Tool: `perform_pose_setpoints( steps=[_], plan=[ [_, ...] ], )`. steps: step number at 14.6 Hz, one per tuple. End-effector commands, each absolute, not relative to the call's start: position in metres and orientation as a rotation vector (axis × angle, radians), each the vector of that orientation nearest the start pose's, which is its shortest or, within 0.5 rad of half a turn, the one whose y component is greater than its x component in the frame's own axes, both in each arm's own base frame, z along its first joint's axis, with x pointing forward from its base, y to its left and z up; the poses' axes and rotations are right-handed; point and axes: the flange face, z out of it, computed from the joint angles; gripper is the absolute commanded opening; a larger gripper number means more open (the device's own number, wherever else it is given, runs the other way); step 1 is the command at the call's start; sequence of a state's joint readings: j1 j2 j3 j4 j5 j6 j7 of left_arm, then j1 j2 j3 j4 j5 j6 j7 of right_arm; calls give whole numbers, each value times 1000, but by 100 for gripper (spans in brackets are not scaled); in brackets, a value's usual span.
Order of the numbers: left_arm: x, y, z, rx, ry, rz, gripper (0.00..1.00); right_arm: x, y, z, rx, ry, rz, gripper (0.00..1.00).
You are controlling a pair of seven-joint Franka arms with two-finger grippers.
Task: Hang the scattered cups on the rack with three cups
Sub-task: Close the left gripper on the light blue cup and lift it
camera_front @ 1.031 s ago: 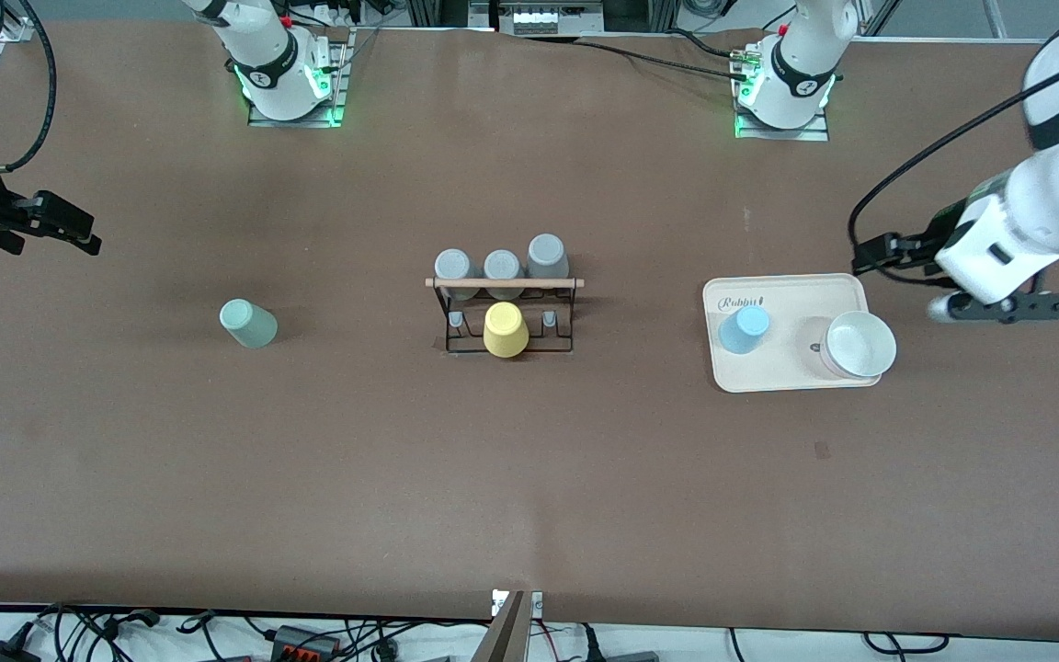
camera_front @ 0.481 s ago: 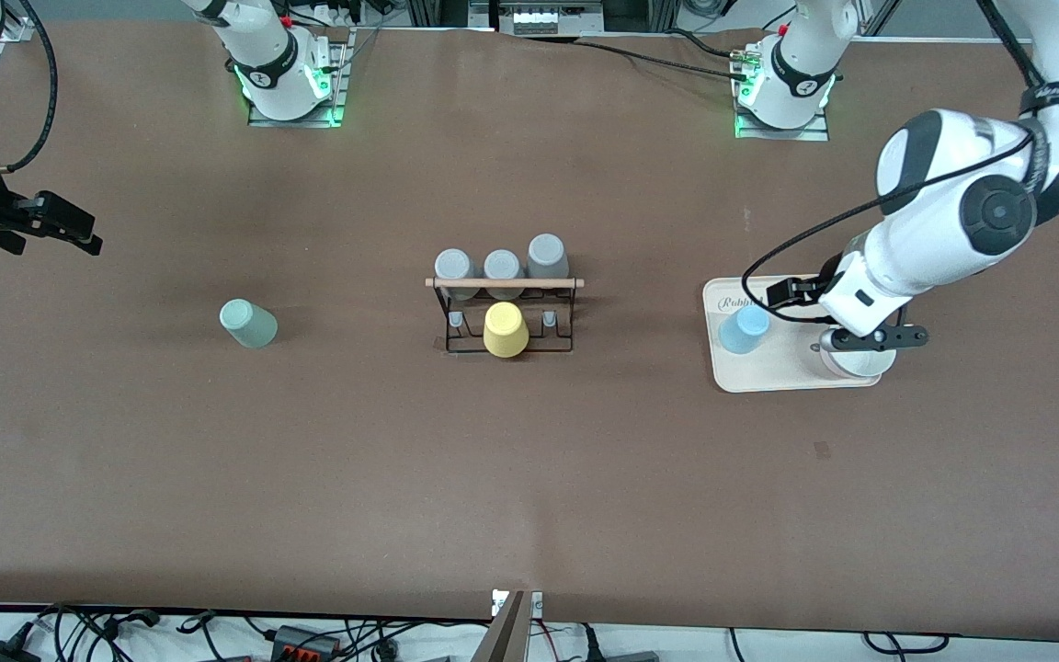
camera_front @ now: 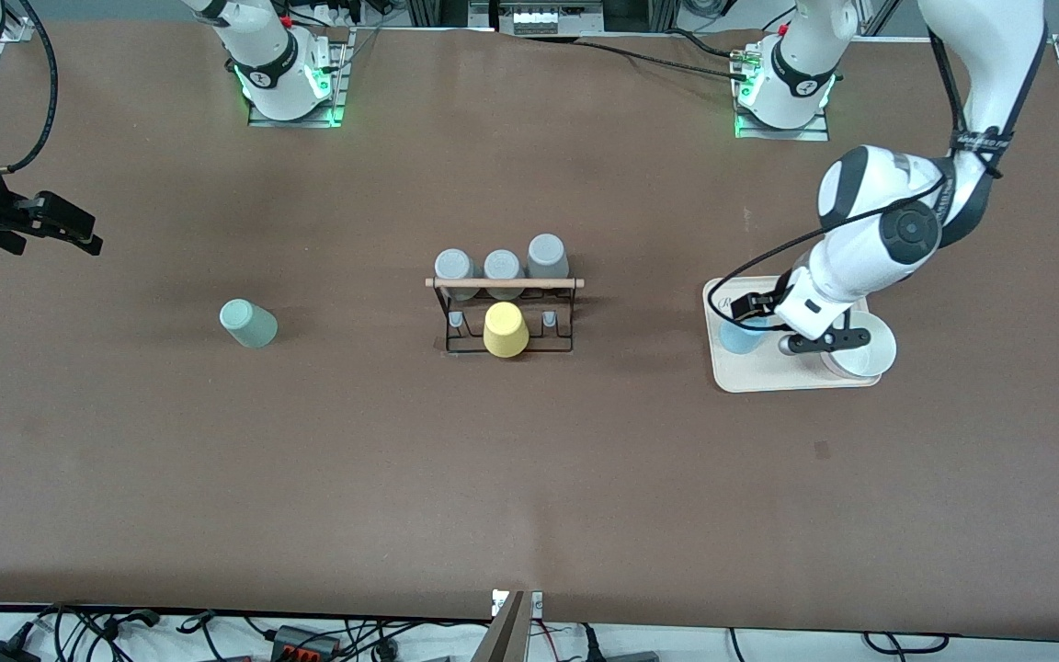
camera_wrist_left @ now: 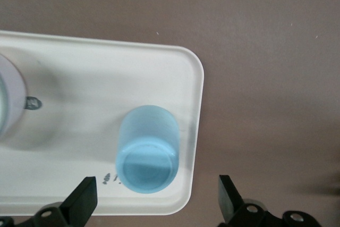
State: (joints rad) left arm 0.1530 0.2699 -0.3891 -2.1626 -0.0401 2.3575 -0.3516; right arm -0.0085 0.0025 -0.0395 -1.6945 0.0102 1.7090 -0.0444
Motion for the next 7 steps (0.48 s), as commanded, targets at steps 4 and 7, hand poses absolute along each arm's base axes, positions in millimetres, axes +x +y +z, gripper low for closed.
perform_pose_setpoints(
  steps=[4,7],
  plan=[
    [539,-138,244,-3159,-242,107,100,560,-26,577,-3137,1,-24,100],
    [537,-139,235,-3147,-228,102,100,561,-26,575,-3136,1,-20,100]
  ],
)
